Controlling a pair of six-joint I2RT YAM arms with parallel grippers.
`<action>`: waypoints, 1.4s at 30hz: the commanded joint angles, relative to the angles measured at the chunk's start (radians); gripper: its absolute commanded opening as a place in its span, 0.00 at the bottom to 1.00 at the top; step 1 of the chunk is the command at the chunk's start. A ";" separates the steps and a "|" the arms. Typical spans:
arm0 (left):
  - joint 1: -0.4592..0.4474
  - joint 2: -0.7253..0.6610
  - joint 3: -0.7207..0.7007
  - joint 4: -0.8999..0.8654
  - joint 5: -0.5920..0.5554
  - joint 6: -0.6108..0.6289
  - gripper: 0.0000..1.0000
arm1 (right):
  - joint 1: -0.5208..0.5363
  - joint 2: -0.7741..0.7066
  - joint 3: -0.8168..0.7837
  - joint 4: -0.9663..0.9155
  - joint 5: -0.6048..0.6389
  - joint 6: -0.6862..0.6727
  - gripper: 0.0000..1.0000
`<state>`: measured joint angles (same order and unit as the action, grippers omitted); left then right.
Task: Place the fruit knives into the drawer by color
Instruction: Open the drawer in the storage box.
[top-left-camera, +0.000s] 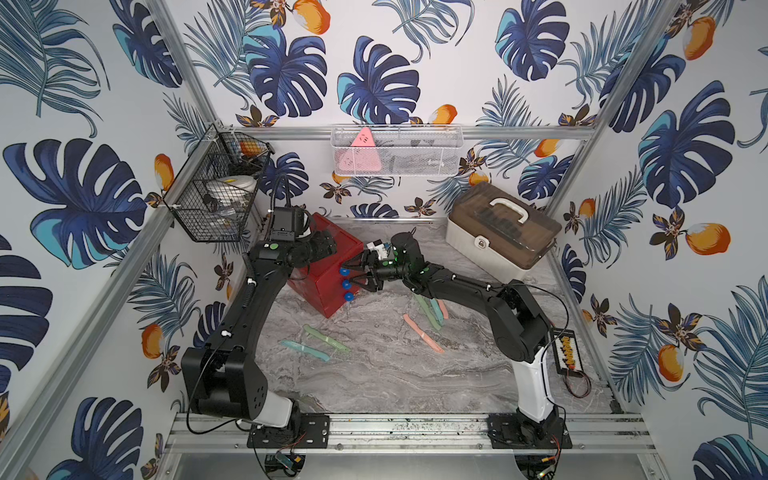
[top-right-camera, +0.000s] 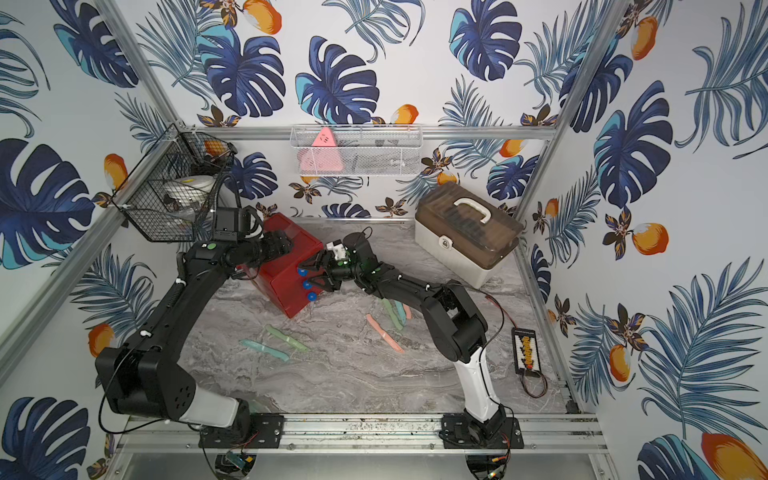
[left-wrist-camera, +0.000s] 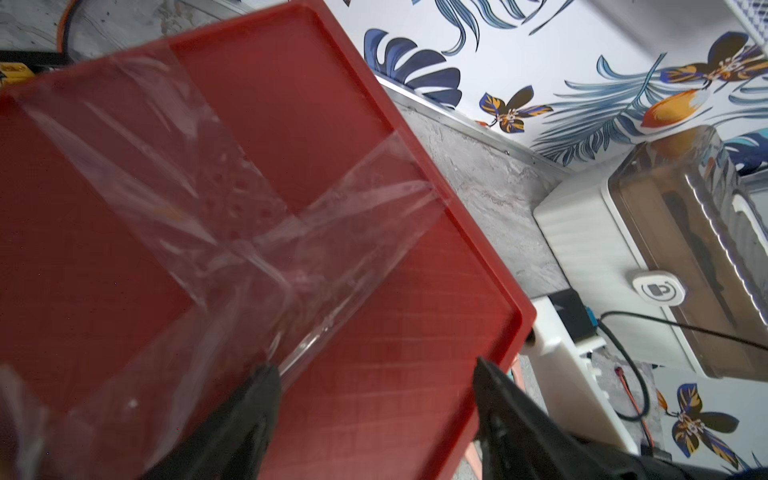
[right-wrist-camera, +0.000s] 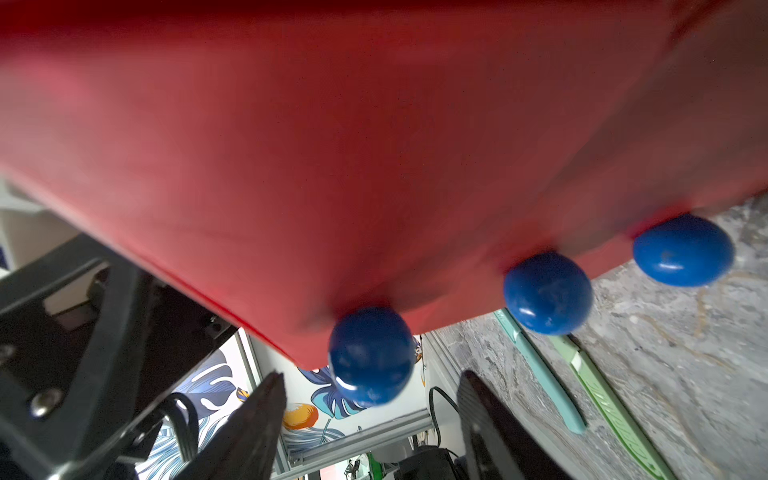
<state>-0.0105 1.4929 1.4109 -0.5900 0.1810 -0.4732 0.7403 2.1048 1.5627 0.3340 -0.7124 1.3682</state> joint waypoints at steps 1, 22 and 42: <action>0.012 0.036 -0.010 -0.063 0.034 0.006 0.77 | 0.002 0.018 0.025 0.073 0.004 0.020 0.64; 0.004 0.045 -0.111 -0.031 0.043 0.016 0.13 | 0.004 0.008 -0.015 0.120 0.019 0.032 0.25; 0.001 0.080 -0.084 -0.030 0.033 0.014 0.13 | 0.013 -0.280 -0.418 0.191 -0.017 0.027 0.25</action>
<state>-0.0051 1.5471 1.3388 -0.4110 0.2100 -0.4694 0.7448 1.8576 1.1728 0.4984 -0.6716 1.4155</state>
